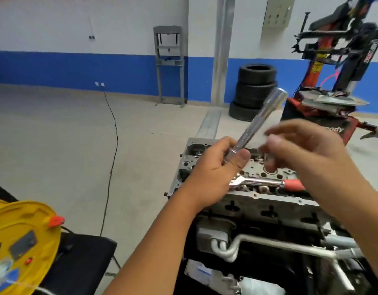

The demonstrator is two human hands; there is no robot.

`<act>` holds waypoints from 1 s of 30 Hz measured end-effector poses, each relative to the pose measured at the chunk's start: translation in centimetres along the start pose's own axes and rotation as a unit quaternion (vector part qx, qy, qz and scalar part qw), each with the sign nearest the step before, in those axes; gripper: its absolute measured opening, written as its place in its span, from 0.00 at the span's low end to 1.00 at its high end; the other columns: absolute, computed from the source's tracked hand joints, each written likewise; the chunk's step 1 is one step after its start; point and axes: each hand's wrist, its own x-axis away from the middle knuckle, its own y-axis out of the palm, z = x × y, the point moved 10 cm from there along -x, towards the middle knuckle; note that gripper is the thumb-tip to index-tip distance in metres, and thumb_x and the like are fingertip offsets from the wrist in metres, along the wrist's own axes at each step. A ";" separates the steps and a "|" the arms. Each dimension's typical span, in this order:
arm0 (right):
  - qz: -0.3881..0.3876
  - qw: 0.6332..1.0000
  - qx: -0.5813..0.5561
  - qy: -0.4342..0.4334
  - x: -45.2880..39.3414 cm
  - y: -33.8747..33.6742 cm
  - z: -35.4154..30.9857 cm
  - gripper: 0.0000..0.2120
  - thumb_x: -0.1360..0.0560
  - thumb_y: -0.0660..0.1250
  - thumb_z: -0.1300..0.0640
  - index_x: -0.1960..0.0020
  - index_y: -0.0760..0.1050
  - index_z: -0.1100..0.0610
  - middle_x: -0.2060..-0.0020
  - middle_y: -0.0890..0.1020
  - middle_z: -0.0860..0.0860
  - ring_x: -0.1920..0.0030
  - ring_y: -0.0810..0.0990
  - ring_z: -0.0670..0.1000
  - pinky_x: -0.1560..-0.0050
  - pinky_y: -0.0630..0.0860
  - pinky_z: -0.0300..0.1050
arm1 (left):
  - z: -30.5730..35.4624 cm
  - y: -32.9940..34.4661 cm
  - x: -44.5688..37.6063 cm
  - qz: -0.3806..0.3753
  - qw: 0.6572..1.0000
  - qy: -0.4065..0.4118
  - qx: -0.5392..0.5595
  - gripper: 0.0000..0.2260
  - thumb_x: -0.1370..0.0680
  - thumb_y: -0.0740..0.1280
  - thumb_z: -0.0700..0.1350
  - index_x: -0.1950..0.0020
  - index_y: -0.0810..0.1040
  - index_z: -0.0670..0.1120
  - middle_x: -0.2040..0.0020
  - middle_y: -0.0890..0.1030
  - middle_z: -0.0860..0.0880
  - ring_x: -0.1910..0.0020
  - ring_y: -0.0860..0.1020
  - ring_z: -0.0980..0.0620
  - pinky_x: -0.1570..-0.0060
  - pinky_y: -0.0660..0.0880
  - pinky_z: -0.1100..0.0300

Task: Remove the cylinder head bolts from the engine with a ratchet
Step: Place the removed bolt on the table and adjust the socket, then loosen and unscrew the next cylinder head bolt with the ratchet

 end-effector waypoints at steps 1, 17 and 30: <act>-0.021 0.990 0.138 0.001 -0.2 0.1 1.1 0.05 0.25 0.76 0.46 0.51 0.83 0.44 0.60 0.86 0.46 0.62 0.84 0.47 0.60 0.81 0.41 | -0.3 -1.4 -0.3 0.027 1.000 -0.002 0.011 0.11 0.19 0.64 0.61 0.53 0.76 0.55 0.70 0.70 0.59 0.73 0.67 0.61 0.71 0.65 0.63; -0.092 0.886 0.455 -0.014 0.2 -0.8 7.8 0.13 0.19 0.56 0.35 0.56 0.71 0.39 0.66 0.76 0.36 0.64 0.76 0.40 0.66 0.75 0.42 | -3.6 -15.3 -8.0 0.355 0.922 0.056 0.146 0.13 0.15 0.58 0.57 0.53 0.70 0.51 0.70 0.67 0.55 0.74 0.64 0.54 0.75 0.66 0.59; -0.144 0.970 -0.041 0.190 -2.9 2.6 7.0 0.31 0.40 0.77 0.30 0.38 0.78 0.31 0.68 0.84 0.59 0.78 0.74 0.50 0.76 0.70 0.39 | -5.7 -13.1 -9.4 0.316 0.939 0.060 0.122 0.15 0.18 0.60 0.60 0.57 0.71 0.52 0.69 0.65 0.56 0.73 0.61 0.56 0.74 0.58 0.56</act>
